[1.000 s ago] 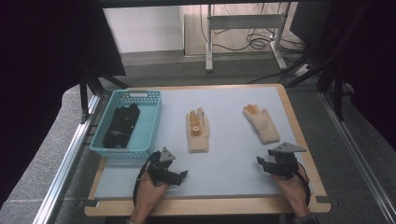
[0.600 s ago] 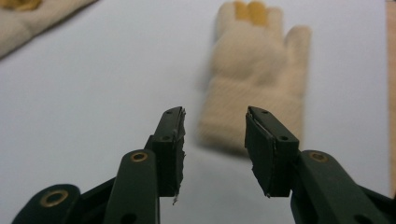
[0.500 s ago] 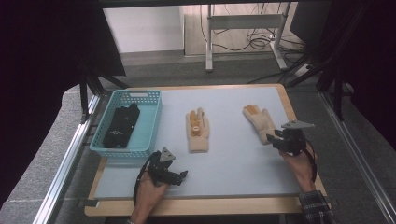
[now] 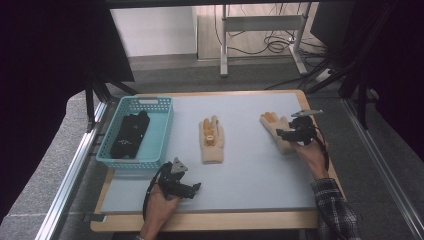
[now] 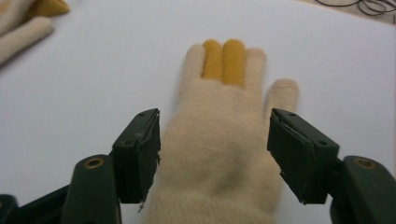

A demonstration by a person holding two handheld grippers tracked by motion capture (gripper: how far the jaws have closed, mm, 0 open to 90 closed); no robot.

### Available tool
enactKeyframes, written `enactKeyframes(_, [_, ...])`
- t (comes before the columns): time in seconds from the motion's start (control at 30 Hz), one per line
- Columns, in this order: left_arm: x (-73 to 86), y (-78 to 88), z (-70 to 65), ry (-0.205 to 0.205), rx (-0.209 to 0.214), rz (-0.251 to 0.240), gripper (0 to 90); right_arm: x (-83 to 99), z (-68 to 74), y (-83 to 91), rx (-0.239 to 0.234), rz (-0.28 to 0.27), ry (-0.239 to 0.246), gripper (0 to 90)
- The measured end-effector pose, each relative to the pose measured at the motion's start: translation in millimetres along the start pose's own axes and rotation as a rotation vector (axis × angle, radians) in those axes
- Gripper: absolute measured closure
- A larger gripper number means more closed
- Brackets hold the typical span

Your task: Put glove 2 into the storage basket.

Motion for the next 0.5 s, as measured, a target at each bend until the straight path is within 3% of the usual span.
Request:
enactKeyframes(0.13, [0.0,0.0,0.0,-0.001,0.000,0.000,2.8,4.5,0.1,-20.7,0.025,0.047,0.026,30.0])
enactKeyframes(0.23, [0.0,0.1,0.0,-0.002,0.000,0.000,2.8,10.2,-2.7,-31.3,0.028,0.079,0.015,29.8])
enactKeyframes(0.3, [0.0,0.1,0.0,-0.001,0.000,0.000,2.8,16.1,-2.7,-37.5,0.024,0.099,0.012,33.9])
enactKeyframes(0.37, [0.0,0.1,0.0,-0.002,0.000,0.000,2.8,18.0,-0.4,-35.8,0.025,0.065,-0.001,45.6])
enactKeyframes(0.5, [0.2,0.2,0.2,-0.005,0.000,0.003,2.8,18.3,4.6,-32.3,0.058,0.077,-0.005,53.1])
Point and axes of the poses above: each handheld gripper's, and its own axes: y roughly backward along the jaws, x roughly out of its underside, z roughly to its left, the point moved 5 cm from there along -y, roughly forward along the jaws, and after that the axes turned 2 degrees about -x, right-handed, at the moved point
